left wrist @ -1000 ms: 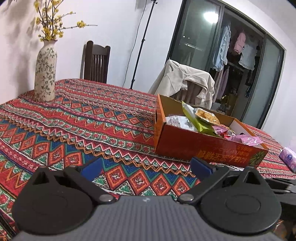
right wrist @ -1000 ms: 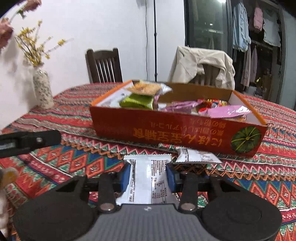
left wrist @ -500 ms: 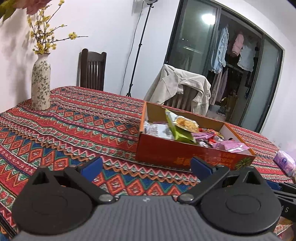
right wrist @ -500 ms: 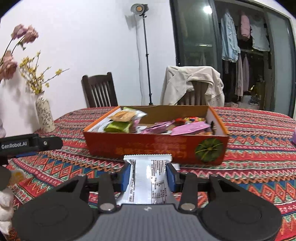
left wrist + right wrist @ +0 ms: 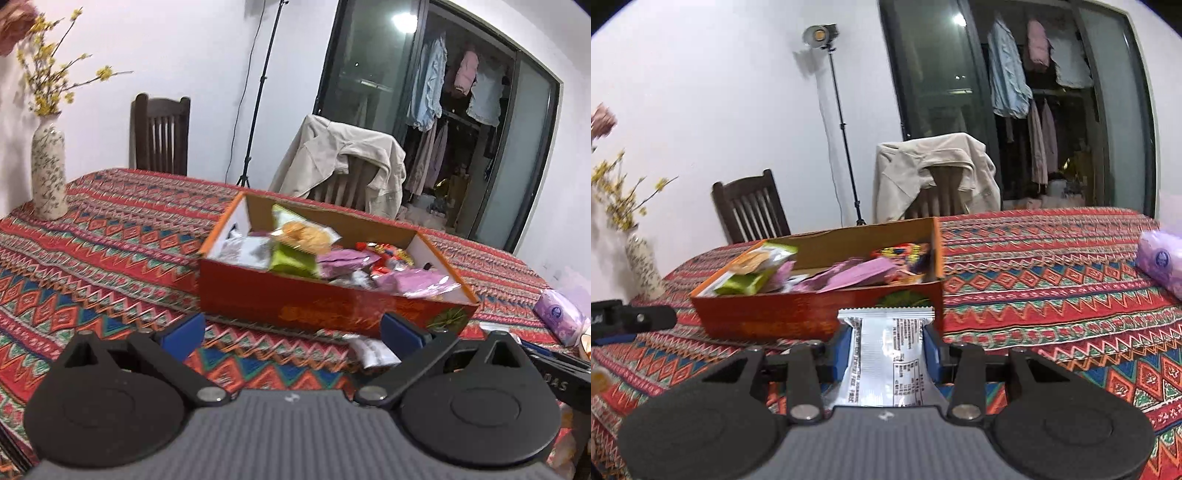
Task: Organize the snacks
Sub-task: 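Grasp a white packet with the left tool while the right tool holds its white packet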
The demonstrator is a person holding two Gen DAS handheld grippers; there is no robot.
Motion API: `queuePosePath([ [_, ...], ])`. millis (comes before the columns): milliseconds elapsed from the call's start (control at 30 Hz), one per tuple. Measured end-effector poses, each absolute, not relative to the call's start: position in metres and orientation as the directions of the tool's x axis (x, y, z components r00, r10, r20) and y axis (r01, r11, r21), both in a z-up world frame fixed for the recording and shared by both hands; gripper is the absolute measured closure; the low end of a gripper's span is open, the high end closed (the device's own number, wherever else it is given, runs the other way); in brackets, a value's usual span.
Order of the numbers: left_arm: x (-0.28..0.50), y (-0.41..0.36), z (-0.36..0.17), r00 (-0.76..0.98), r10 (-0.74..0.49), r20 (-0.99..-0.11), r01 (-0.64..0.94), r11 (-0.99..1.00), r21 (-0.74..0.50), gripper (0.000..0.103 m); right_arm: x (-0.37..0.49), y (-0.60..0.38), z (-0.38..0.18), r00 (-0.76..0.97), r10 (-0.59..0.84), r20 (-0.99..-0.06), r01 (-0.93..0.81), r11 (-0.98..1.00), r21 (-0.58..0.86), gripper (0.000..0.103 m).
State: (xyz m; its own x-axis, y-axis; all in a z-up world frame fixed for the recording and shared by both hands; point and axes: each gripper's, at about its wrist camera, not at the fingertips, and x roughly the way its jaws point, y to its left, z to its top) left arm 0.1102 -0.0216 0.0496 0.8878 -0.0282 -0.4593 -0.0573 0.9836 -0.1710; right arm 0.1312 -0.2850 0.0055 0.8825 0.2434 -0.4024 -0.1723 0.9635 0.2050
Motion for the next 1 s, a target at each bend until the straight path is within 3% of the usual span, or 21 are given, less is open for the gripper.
queuePosePath([
  [400,0.144,-0.082,0.049,0.877,-0.023,-0.479,-0.039,0.992,-0.12,0.0,0.164,-0.308,-0.014,0.87,0.283,-0.404,-0.182,0.945,0.27,0.063],
  [700,0.189,-0.122,0.011,0.781,-0.006,-0.625,-0.018,0.999,-0.032,0.0,0.165,-0.319,-0.018,0.868,0.275,-0.414,-0.152,0.94,0.306,0.063],
  [867,0.205,-0.133,-0.008,0.755,0.022,-0.655,-0.027,1.0,0.002,0.0,0.168,-0.316,-0.021,0.866,0.26,-0.428,-0.141,0.947,0.29,0.063],
  [900,0.208,-0.136,-0.013,0.743,0.036,-0.668,-0.03,0.999,0.02,0.001,0.168,-0.315,-0.021,0.867,0.257,-0.427,-0.141,0.948,0.285,0.063],
  [967,0.213,-0.139,-0.021,0.721,0.056,-0.691,-0.034,0.998,0.046,0.017,0.167,-0.314,-0.021,0.868,0.255,-0.426,-0.14,0.949,0.281,0.063],
  [1000,0.214,-0.139,-0.023,0.72,0.046,-0.692,-0.028,0.999,0.036,0.018,0.168,-0.314,-0.021,0.868,0.254,-0.426,-0.14,0.949,0.281,0.063],
])
